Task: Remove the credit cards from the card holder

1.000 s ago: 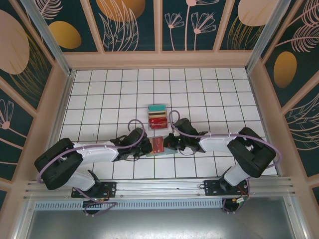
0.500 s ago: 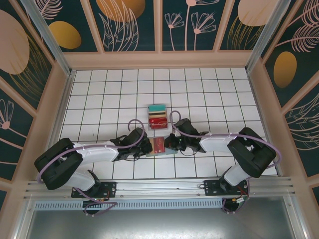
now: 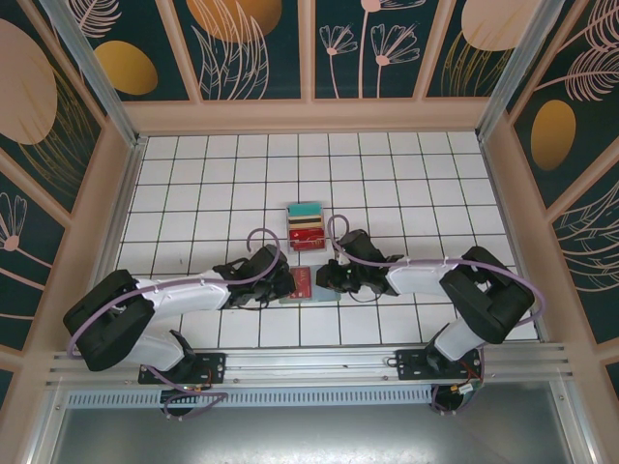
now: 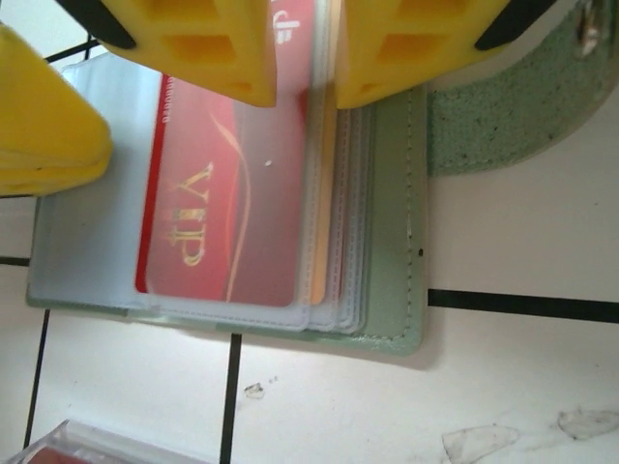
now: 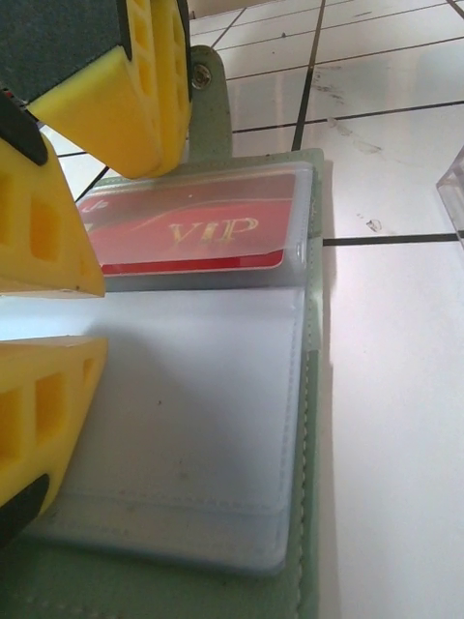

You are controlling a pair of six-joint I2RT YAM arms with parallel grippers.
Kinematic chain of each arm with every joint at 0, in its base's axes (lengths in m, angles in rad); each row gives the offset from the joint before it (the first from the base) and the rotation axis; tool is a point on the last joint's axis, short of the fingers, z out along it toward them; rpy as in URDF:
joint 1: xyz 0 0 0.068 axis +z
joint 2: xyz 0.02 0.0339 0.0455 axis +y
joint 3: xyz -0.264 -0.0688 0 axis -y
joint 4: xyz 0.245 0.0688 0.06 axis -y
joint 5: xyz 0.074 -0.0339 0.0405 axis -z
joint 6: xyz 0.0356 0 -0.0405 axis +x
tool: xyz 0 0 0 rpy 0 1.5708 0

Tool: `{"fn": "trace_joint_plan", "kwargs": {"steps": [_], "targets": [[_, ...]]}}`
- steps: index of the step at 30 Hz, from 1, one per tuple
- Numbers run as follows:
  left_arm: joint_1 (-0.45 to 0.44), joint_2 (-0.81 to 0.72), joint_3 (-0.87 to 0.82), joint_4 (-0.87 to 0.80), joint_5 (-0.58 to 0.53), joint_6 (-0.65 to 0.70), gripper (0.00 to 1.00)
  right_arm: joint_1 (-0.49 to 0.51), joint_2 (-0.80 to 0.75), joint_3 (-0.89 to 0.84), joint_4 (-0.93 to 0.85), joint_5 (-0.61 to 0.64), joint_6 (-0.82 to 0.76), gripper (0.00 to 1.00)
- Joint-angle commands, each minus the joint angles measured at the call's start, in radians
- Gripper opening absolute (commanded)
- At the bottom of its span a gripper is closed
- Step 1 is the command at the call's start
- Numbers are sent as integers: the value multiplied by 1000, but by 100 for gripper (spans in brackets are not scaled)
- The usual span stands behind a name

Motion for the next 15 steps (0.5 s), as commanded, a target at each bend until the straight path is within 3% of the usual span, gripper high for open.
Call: {"fn": "trace_joint_plan", "kwargs": {"steps": [1,10,15], "targets": [[4,-20,46,-30,-19,18,25,13,23,32,12,-17,-13,17],[5,19,27,25,11,21,9,23,46,52,13,-20,-16,16],[4,38,9,17,4,4,7,27,51,52,15,-20,-15,16]]}}
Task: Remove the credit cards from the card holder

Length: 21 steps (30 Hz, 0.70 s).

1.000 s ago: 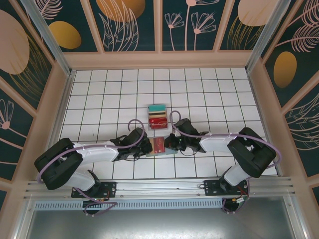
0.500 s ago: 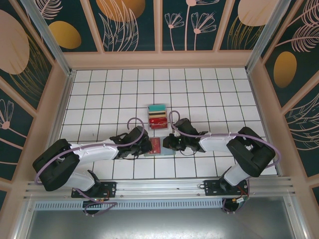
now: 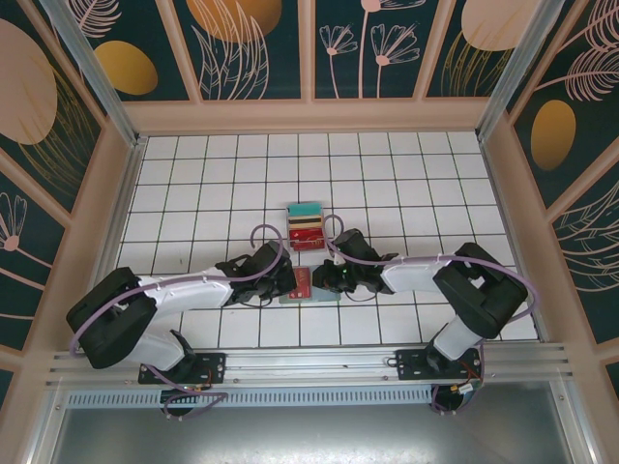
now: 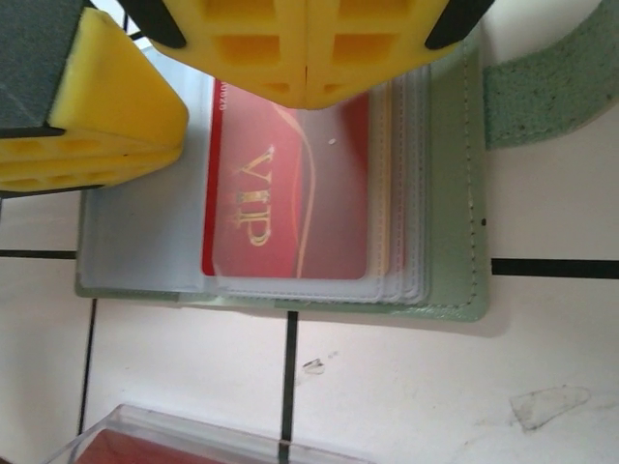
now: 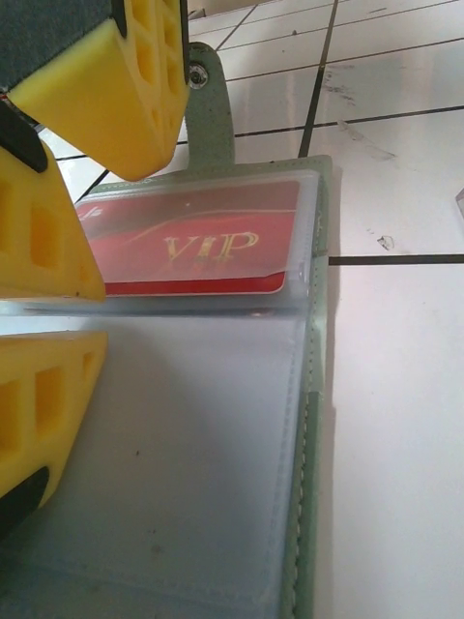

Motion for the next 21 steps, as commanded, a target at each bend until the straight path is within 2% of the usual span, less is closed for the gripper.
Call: {"fn": "trace_joint_plan", "kwargs": {"steps": [1,15,21], "targets": [[5,14,-20,-4,-10,-13,6,11,12,25,15,-15,-11,16],[4,-44,-19,-47,-58,-18,4,22,39,43,22,-32,-19,17],[4,-10,-37,-19,-30,-20,2,23,52,45,23,-32,-18,17]]}}
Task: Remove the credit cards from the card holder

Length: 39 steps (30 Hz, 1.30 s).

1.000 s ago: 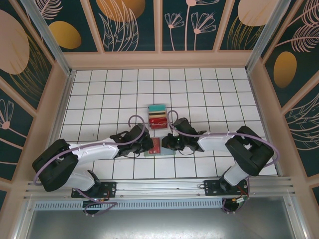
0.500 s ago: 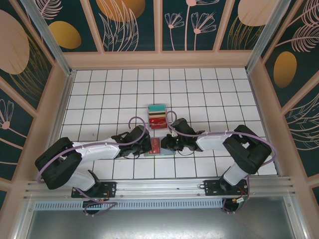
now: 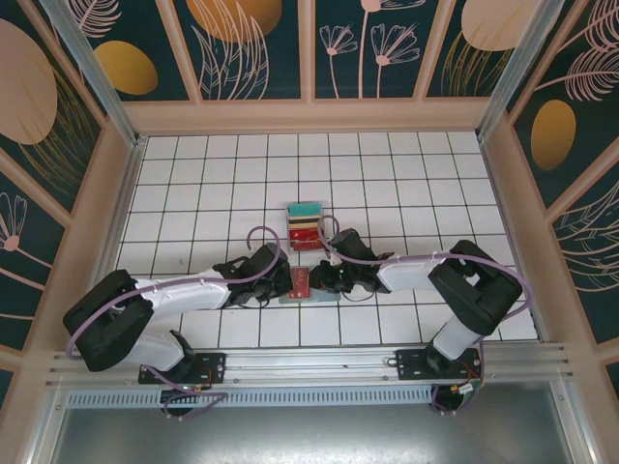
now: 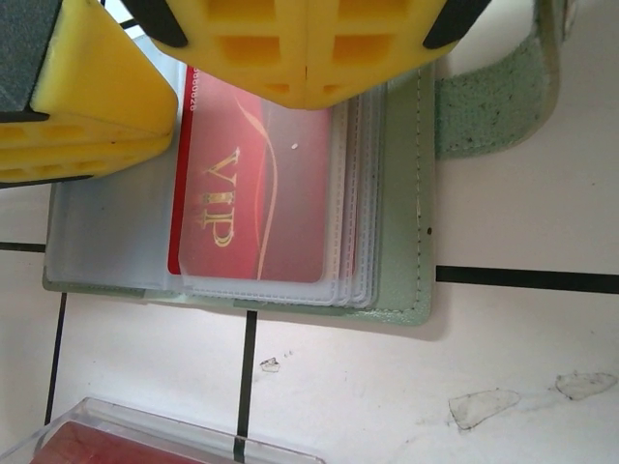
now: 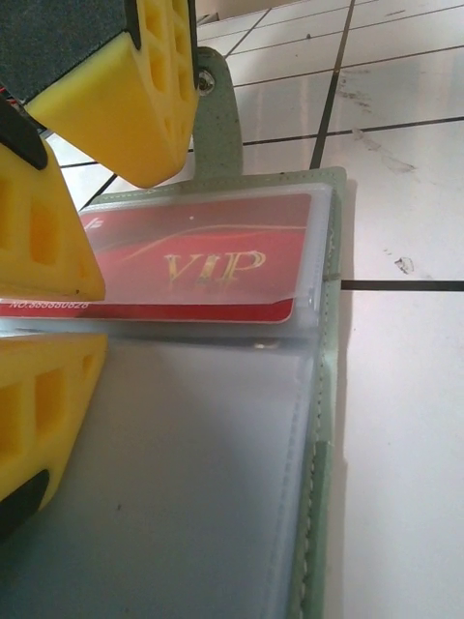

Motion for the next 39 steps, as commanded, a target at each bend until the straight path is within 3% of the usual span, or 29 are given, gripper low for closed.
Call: {"fn": "trace_joint_plan", "kwargs": {"steps": [1,15,20,24,39], "targets": [[4,21,-21,3,3,-11,2,9,21,21,17,-11,-17,17],[5,49,-43,14,17,-25,0,11,40,30,18,-12,-18,15],[4,48,-37,-11,6,-26,0,11,37,26,10,-8,-16,3],[5,62,-26,-73,-24,-40,0,10,17,15,-9,11,-21,0],[4,70,-39,-113,-54,-61,0,-15,-24,-14,-43,25,-31,0]]}}
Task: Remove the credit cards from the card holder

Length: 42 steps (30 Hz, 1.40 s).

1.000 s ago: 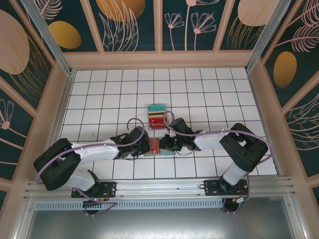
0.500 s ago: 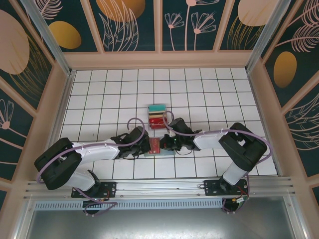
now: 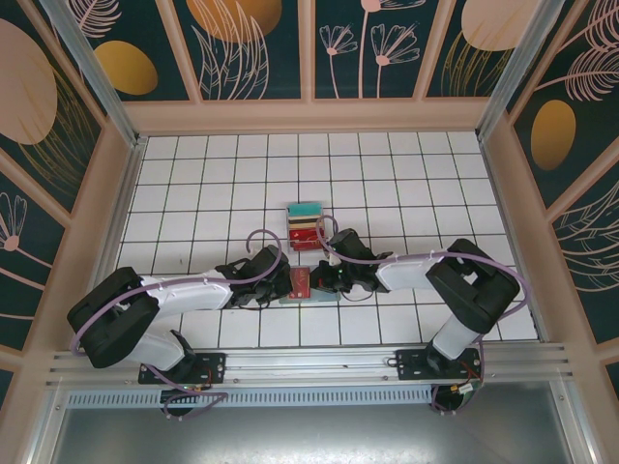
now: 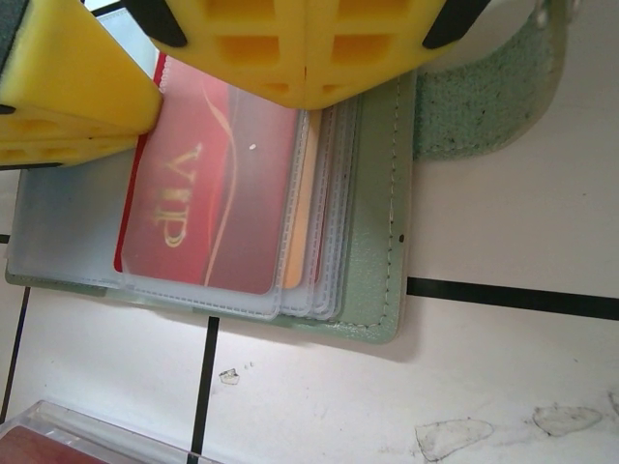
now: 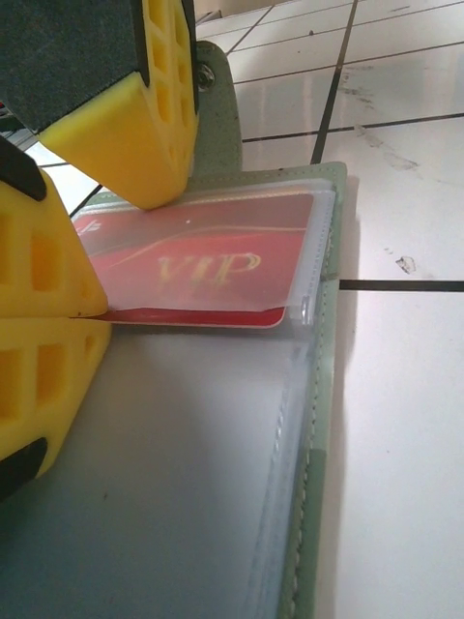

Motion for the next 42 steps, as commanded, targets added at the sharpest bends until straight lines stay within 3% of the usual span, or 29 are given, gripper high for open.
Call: {"fn": "trace_joint_plan", "kwargs": {"steps": [1,18,26,33,36,42], "targets": [[4,40,-27,-130,-48,-18,0,-18,-37,-23,-52,30,-24,0],[6,32,-24,-132,-49,-15,0,-43,-65,-64,-43,15,-30,0],[5,1,13,-152,-50,-3,0,-31,-51,-31,-3,-10,-26,24],[5,-58,63,-219,-85,8,8,-20,-48,-9,-14,-8,-37,24],[5,-59,72,-209,-74,19,17,-15,-39,-7,-9,-14,-37,22],[4,-58,75,-151,-41,43,24,0,-17,15,0,-19,-34,19]]}}
